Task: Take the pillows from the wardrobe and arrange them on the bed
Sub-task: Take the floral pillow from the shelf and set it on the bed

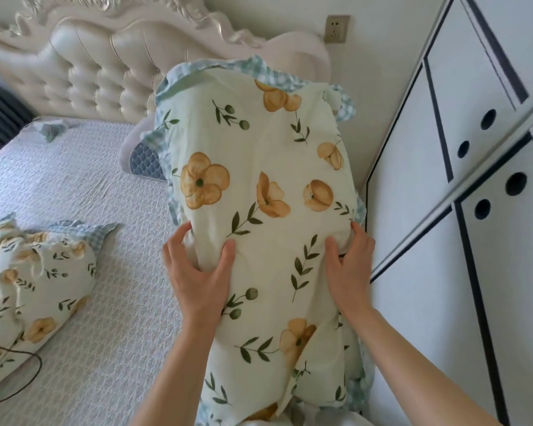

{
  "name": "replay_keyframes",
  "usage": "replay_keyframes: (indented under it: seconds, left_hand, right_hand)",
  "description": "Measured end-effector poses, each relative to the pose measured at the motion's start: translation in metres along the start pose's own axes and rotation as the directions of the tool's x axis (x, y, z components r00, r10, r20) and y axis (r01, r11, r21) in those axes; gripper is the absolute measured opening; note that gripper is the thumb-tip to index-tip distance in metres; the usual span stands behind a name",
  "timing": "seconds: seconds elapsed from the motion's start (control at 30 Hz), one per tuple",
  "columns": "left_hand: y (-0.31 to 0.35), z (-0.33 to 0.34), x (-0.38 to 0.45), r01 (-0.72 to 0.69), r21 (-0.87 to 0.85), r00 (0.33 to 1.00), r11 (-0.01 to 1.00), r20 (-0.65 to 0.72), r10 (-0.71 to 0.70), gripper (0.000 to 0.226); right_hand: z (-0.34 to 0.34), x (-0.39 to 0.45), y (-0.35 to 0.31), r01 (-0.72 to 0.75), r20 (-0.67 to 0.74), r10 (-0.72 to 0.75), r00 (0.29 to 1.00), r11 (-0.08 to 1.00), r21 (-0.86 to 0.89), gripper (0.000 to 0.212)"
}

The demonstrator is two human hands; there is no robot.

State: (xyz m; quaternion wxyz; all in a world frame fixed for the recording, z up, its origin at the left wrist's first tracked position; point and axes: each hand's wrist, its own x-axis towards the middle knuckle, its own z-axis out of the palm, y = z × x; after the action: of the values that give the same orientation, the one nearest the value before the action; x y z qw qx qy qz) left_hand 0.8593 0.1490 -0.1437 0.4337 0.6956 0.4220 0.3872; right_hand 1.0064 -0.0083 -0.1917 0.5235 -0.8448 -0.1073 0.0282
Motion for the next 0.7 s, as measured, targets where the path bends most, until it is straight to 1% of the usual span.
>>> replay_keyframes:
  seconds: [0.07, 0.17, 0.33, 0.53, 0.7]
  left_hand:
    - [0.002, 0.016, 0.016, 0.017, 0.008, 1.0, 1.0, -0.006, -0.017, 0.066]
    - [0.003, 0.037, 0.043, 0.024, 0.02, 1.0, 0.999, -0.01, -0.024, 0.058]
    - [-0.001, 0.077, 0.107, 0.011, 0.039, 1.0, 0.999, 0.003, -0.011, 0.054]
    - [0.003, 0.12, 0.191, 0.038, 0.037, 0.999, 0.999, 0.009, -0.038, 0.056]
    - [0.004, 0.144, 0.243, 0.065, 0.06, 0.998, 0.996, 0.011, -0.065, 0.066]
  right_hand:
    - [0.008, 0.023, 0.001, 0.001, 0.013, -0.002, 1.0, 1.0, 0.012, 0.056]
    - [0.023, 0.055, 0.001, -0.034, 0.046, 0.033, 0.998, 0.999, 0.031, 0.057]
    - [0.057, 0.116, -0.002, -0.059, 0.086, 0.056, 0.995, 0.998, 0.037, 0.06]
    - [0.101, 0.199, -0.022, -0.068, 0.109, 0.067, 0.992, 0.998, 0.006, 0.061]
    - [0.132, 0.249, -0.033, -0.066, 0.108, 0.068, 0.992, 0.998, -0.023, 0.059]
